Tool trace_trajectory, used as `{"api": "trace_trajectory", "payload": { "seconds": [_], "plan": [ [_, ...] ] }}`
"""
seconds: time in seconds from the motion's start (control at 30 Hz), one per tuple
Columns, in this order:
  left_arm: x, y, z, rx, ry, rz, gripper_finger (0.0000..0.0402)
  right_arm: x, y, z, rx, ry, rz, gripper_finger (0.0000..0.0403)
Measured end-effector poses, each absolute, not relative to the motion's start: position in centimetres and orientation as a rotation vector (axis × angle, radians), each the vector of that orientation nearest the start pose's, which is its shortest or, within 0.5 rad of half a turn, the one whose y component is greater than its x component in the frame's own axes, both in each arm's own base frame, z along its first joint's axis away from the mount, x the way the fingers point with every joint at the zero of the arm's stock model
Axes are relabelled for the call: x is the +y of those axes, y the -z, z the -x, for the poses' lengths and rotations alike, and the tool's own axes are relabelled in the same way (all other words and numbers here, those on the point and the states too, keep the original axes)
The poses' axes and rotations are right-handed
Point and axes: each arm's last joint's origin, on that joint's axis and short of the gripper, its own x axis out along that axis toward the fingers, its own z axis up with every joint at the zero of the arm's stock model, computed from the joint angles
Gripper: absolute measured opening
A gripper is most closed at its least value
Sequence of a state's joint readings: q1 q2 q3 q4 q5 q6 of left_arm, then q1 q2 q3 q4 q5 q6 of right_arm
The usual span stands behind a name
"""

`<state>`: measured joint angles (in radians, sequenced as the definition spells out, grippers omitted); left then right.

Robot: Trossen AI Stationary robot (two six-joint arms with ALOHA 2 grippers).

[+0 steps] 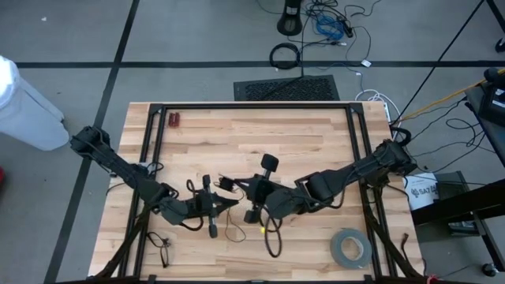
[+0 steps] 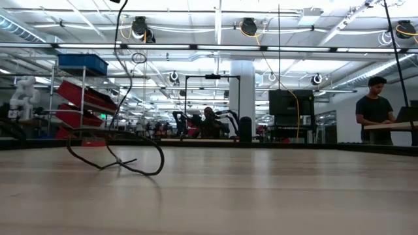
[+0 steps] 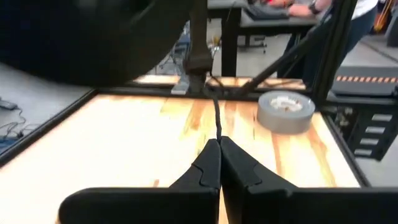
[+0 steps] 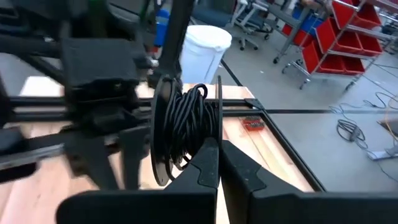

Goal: Coil cords
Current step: Coil the black wire on the spool

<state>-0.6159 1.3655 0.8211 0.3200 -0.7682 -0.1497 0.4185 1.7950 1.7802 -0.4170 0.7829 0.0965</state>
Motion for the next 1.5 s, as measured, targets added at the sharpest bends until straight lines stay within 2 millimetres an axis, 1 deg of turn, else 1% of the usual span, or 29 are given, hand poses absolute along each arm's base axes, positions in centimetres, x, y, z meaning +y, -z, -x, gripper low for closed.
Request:
{"api": "trace_trajectory", "payload": {
  "seconds": [0.13,0.37,0.47,0.53,0.8,0.9,1.0,1.17,1.23,1.3,1.4,1.5],
  "plan": [
    [-15.3,-26.2,-25.0,0.201,-0.164,-0.025,0.0001,15.4,-38.5,-36.8,0.343,0.347,0.149,0.0000],
    [-15.6,-26.0,-24.6,0.228,-0.146,-0.049,0.0002,16.1,-38.8,-35.5,0.369,0.329,0.134,0.0000],
    [-16.0,-26.0,-24.4,0.228,-0.129,-0.043,0.0013,16.5,-38.8,-35.3,0.368,0.318,0.133,0.0000],
    [-16.2,-26.0,-24.2,0.228,-0.119,-0.045,0.0034,16.7,-38.9,-35.2,0.367,0.314,0.132,0.0000],
    [-16.6,-26.0,-24.0,0.238,-0.058,-0.040,0.0148,17.1,-38.9,-35.0,0.363,0.306,0.137,0.0000],
    [-16.6,-26.0,-24.0,0.237,-0.060,-0.024,0.0177,17.1,-38.9,-35.0,0.364,0.306,0.141,0.0000],
    [-16.5,-25.8,-24.0,0.254,-0.060,-0.038,0.0194,17.1,-38.9,-35.0,0.365,0.304,0.149,0.0000],
    [-16.1,-25.9,-23.3,0.305,-0.063,-0.080,0.0203,16.9,-39.6,-34.5,0.348,0.301,0.138,0.0000],
    [-15.8,-26.2,-22.8,0.311,-0.069,-0.087,0.0203,16.9,-39.8,-34.3,0.344,0.298,0.132,0.0000],
    [-15.7,-26.8,-22.4,0.291,-0.064,-0.052,0.0203,17.0,-39.9,-34.1,0.344,0.294,0.138,0.0000],
    [-15.9,-27.8,-21.9,0.252,0.005,0.020,0.0203,17.0,-40.0,-34.0,0.344,0.289,0.151,0.0000],
    [-16.8,-27.8,-21.8,0.249,0.090,0.054,0.0203,17.0,-40.0,-34.0,0.344,0.287,0.157,0.0000]
  ]
}}
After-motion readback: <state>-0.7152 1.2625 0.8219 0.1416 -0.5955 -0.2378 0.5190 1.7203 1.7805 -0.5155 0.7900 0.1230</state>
